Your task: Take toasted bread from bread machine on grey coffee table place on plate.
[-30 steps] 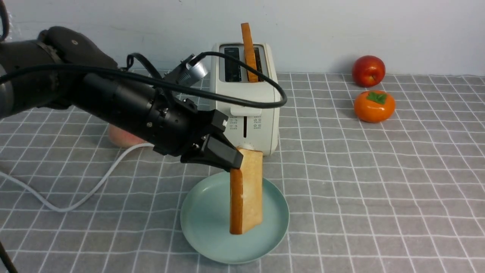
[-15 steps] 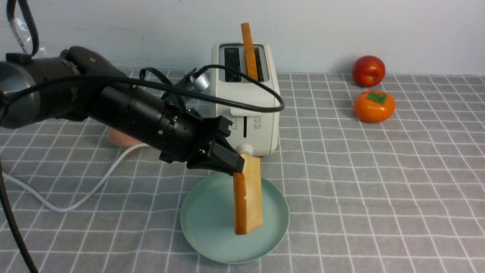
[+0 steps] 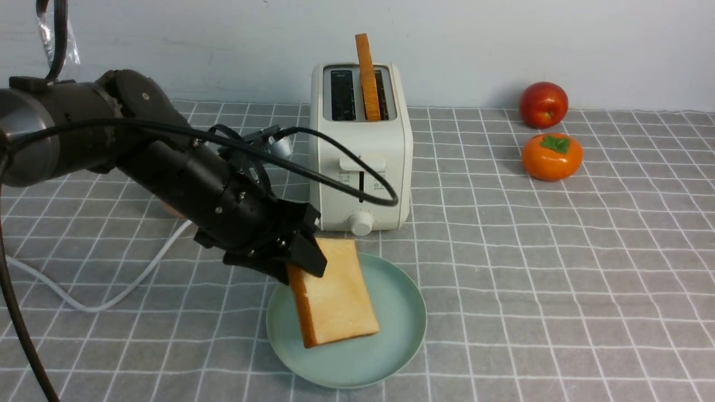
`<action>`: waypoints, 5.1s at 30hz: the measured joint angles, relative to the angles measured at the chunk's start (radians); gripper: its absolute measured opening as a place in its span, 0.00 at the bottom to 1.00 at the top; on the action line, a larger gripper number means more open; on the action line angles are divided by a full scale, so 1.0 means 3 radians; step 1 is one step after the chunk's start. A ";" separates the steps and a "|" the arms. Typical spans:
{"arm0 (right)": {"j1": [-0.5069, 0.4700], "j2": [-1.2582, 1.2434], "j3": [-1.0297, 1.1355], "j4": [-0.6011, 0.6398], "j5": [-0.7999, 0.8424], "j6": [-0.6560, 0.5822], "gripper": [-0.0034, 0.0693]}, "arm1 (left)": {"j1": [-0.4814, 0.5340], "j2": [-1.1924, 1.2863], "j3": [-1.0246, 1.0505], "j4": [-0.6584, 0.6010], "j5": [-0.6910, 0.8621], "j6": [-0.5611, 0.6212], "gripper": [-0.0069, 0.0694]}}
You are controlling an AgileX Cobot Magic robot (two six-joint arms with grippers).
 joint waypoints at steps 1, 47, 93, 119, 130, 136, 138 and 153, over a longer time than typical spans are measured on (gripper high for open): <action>0.0000 0.0000 0.0000 0.0007 0.0000 0.0000 0.13 | 0.0000 -0.0017 -0.0107 0.0269 0.0078 -0.0158 0.67; 0.1225 0.4503 -0.3313 0.0072 -0.2068 -0.0863 0.88 | 0.0000 -0.3438 0.1531 0.1599 0.0213 -0.1590 0.07; 0.0875 0.3290 -0.1419 0.3091 0.0207 -0.2534 0.20 | 0.0000 -0.3438 0.1531 0.1787 0.0331 -0.1761 0.07; 0.0370 0.3661 -0.1583 0.2416 0.0013 -0.2609 0.80 | 0.0000 -0.3438 0.1531 0.1845 0.0422 -0.1697 0.07; 0.0363 0.1976 -0.1640 0.0847 0.0153 -0.1441 0.13 | 0.0000 -0.3438 0.1531 0.1849 0.0381 -0.1697 0.07; 0.0363 0.0373 -0.0760 -0.0251 -0.0649 -0.0545 0.04 | 0.0000 -0.3438 0.1531 0.1849 0.0264 -0.1697 0.07; 0.0360 0.0047 -0.0455 -0.0447 -0.0888 -0.0399 0.04 | 0.0000 -0.3438 0.1531 0.1849 0.0221 -0.1697 0.07; 0.0360 -0.2367 0.2271 -0.1393 -0.3180 0.0425 0.07 | 0.0000 -0.4074 0.2084 0.1553 -0.0528 -0.1688 0.07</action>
